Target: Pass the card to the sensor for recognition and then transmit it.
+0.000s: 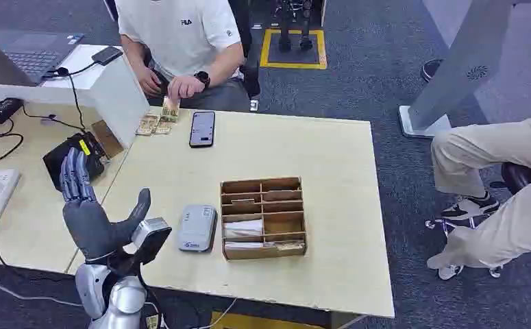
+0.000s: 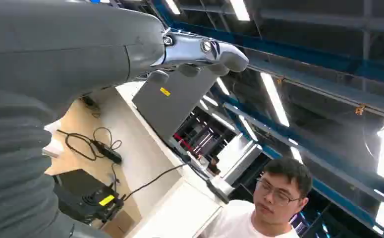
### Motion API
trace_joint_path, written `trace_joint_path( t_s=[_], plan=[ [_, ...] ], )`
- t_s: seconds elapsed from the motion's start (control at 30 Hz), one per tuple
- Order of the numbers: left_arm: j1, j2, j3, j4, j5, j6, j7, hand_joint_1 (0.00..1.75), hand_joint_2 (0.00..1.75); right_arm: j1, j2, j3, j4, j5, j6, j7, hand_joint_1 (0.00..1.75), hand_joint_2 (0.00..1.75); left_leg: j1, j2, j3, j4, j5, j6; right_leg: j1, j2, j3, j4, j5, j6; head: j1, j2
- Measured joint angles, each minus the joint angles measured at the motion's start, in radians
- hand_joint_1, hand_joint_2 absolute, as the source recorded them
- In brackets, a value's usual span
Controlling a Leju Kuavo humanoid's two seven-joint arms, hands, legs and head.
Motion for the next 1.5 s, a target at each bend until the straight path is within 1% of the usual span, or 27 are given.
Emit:
trace_joint_path(
  t_s=[0.5, 0.57, 0.7, 0.83, 1.07, 1.17, 1.23, 1.3, 1.37, 1.5],
  plan=[
    [-0.002, 0.0, -0.002, 0.001, -0.005, 0.0, 0.01, 0.0, 1.75, -0.002, 0.0, 0.0, 0.01, 0.018, 0.0, -0.011, 0.0, 1.75, 0.0, 0.0, 0.0, 0.0, 0.0, 0.0, 0.0, 0.0, 0.0, 0.0, 0.0, 0.0, 0.0, 0.0],
    [-0.017, 0.0, -0.002, 0.013, 0.002, 0.0, 0.008, 0.0, 1.75, -0.006, -0.001, 0.0, 0.017, 0.018, 0.0, -0.017, 0.0, 1.75, 0.0, 0.0, 0.0, 0.0, 0.0, 0.0, 0.0, 0.0, 0.0, 0.0, 0.0, 0.0, 0.0, 0.0],
    [-0.072, 0.002, 0.007, 0.06, -0.027, 0.0, -0.013, 0.0, 1.75, -0.016, -0.008, 0.0, 0.041, 0.037, 0.0, -0.035, 0.0, 1.75, 0.0, 0.0, 0.0, 0.0, 0.001, -0.001, 0.0, 0.0, 0.0, 0.0, 0.001, -0.001, 0.0, 0.0],
    [-0.155, -0.001, 0.051, 0.107, -0.088, 0.0, -0.028, 0.0, 1.75, -0.031, -0.014, 0.0, 0.066, 0.053, 0.0, -0.042, 0.0, 1.75, 0.0, 0.0, 0.0, 0.0, 0.002, -0.001, 0.0, 0.0, 0.0, 0.0, 0.001, -0.001, 0.0, 0.0],
    [-0.267, -0.023, 0.144, 0.164, -0.256, 0.0, -0.019, 0.0, 1.75, -0.042, -0.021, 0.0, 0.097, 0.07, 0.0, -0.055, 0.0, 1.75, 0.0, 0.0, 0.0, 0.0, 0.003, -0.002, 0.0, 0.0, 0.0, 0.001, 0.001, -0.002, 0.0, 0.0],
    [-0.291, -0.031, 0.171, 0.179, -0.312, 0.0, -0.012, 0.0, 1.75, -0.045, -0.023, 0.0, 0.106, 0.073, 0.0, -0.056, 0.0, 1.75, 0.0, 0.0, 0.0, 0.0, 0.003, -0.002, 0.0, 0.0, 0.0, 0.001, 0.001, -0.002, 0.0, 0.0],
    [-0.302, -0.035, 0.184, 0.185, -0.325, 0.0, -0.011, 0.0, 1.75, -0.046, -0.024, 0.0, 0.112, 0.077, 0.0, -0.059, 0.0, 1.75, 0.0, 0.0, 0.0, 0.0, 0.003, -0.002, 0.0, 0.0, 0.0, 0.001, 0.001, -0.002, 0.0, 0.0],
    [-0.309, -0.038, 0.193, 0.191, -0.33, 0.0, -0.01, 0.0, 1.75, -0.046, -0.024, 0.0, 0.116, 0.082, 0.0, -0.061, 0.0, 1.75, 0.0, 0.0, 0.0, 0.0, 0.003, -0.002, 0.0, 0.0, 0.0, 0.001, 0.001, -0.002, 0.0, 0.0],
    [-0.312, -0.04, 0.197, 0.195, -0.367, 0.0, 0.002, 0.0, 1.75, -0.046, -0.024, 0.0, 0.117, 0.095, 0.0, -0.053, 0.0, 1.75, 0.0, 0.0, -0.001, 0.0, 0.003, -0.002, 0.0, 0.0, 0.0, 0.001, 0.001, -0.002, 0.0, 0.0],
    [-0.312, -0.042, 0.205, 0.2, -0.405, 0.0, 0.001, 0.0, 1.75, -0.046, -0.025, 0.0, 0.118, 0.105, 0.0, -0.047, 0.0, 1.75, 0.0, 0.0, -0.001, 0.0, 0.003, -0.002, 0.0, 0.0, 0.0, 0.001, 0.001, -0.002, 0.0, 0.0]
  ],
)
